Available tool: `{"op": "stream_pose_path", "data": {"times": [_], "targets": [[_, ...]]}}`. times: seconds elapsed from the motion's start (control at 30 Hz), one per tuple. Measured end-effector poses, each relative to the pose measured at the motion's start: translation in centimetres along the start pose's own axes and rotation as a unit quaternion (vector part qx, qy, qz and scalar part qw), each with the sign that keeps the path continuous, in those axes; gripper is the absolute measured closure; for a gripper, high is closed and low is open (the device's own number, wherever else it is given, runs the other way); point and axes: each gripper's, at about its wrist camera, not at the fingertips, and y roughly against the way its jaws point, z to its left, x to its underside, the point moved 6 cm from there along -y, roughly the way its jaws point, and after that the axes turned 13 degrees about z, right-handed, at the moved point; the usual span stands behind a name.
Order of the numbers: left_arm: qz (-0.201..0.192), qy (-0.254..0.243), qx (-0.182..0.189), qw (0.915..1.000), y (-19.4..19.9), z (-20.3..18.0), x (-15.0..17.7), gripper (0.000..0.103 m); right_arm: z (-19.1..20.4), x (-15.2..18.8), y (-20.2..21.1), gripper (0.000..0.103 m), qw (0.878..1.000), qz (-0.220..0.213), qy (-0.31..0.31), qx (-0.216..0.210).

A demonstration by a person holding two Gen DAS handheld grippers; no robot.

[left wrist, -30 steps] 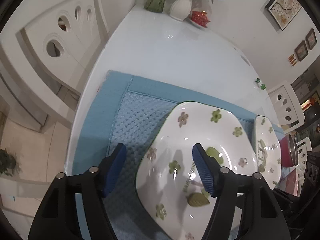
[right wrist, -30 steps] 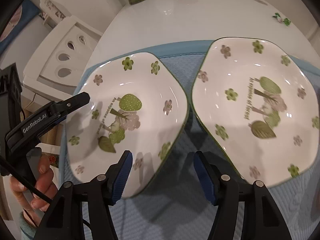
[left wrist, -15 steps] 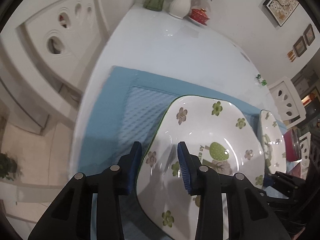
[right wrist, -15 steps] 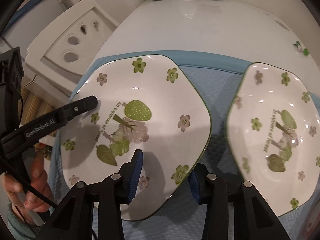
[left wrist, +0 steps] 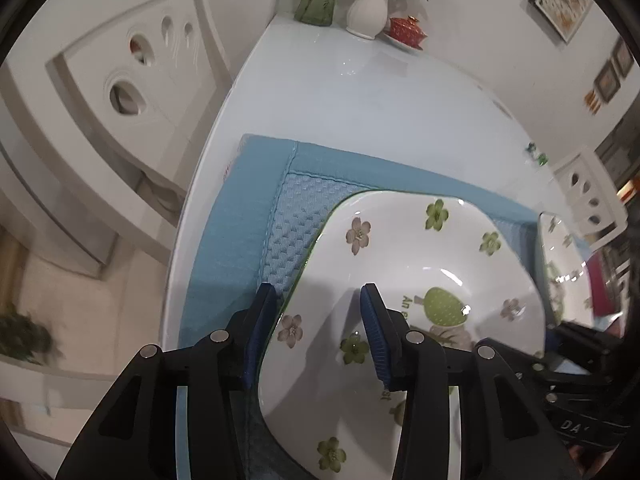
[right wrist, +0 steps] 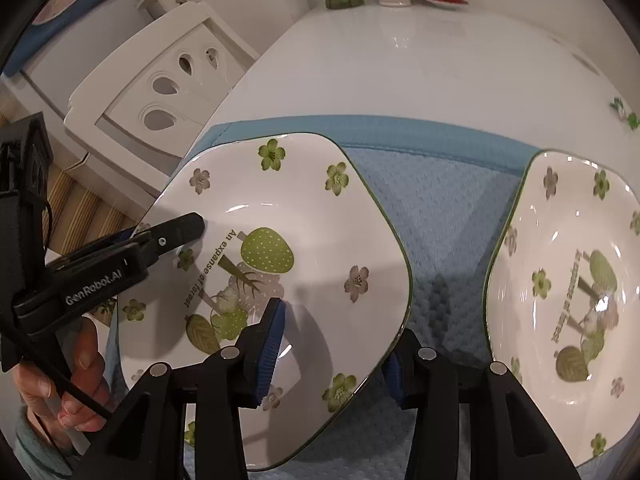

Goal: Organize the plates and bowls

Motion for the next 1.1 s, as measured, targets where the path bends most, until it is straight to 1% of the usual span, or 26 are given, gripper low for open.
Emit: {"op": "stream_pose_path", "data": {"times": [0.07,0.13,0.23,0.3,0.33,0.47,0.63,0.73,0.8,0.97,1.1], "targets": [[-0.001,-0.002,-0.003,1.0,0.2,-0.2,0.2,0.063,0.1,0.0,0.0,0.059,1.0,0.0,0.01,-0.001],[-0.001,0.0,-0.001,1.0,0.4,-0.1,0.7,0.063,0.0,0.7,0.7,0.059,1.0,0.002,0.019,0.002],[-0.008,0.003,-0.008,0.9999,1.0,-0.2,1.4,0.063,0.7,1.1,1.4,0.059,0.999,-0.006,0.03,0.01],[-0.009,0.002,-0.008,0.9999,1.5,-0.4,2.0,0.063,1.2,1.4,1.9,0.059,0.999,-0.007,0.034,0.003],[-0.011,0.002,-0.008,0.9999,1.8,-0.6,2.2,0.063,1.3,1.7,2.3,0.059,0.999,-0.009,0.034,0.009],[-0.019,-0.013,-0.014,0.9996,2.9,-1.3,3.5,0.063,1.7,2.3,3.0,0.059,0.999,-0.018,0.043,0.014],[-0.039,-0.025,-0.008,0.9989,4.5,-1.8,4.6,0.063,2.7,2.7,4.4,0.06,0.996,-0.046,0.073,0.026],[-0.055,-0.03,-0.004,0.998,6.2,-2.2,5.0,0.063,3.3,3.0,5.6,0.06,0.994,-0.062,0.089,0.03],[-0.064,-0.038,-0.008,0.9972,7.4,-2.6,5.3,0.063,3.7,3.5,6.7,0.06,0.992,-0.072,0.097,0.031],[-0.085,-0.062,-0.021,0.9943,10.8,-3.8,6.8,0.063,4.6,5.5,10.1,0.06,0.989,-0.095,0.106,0.03],[-0.093,-0.076,-0.027,0.9924,13.2,-4.9,8.9,0.063,5.4,8.5,12.8,0.06,0.987,-0.109,0.112,0.036]]}}
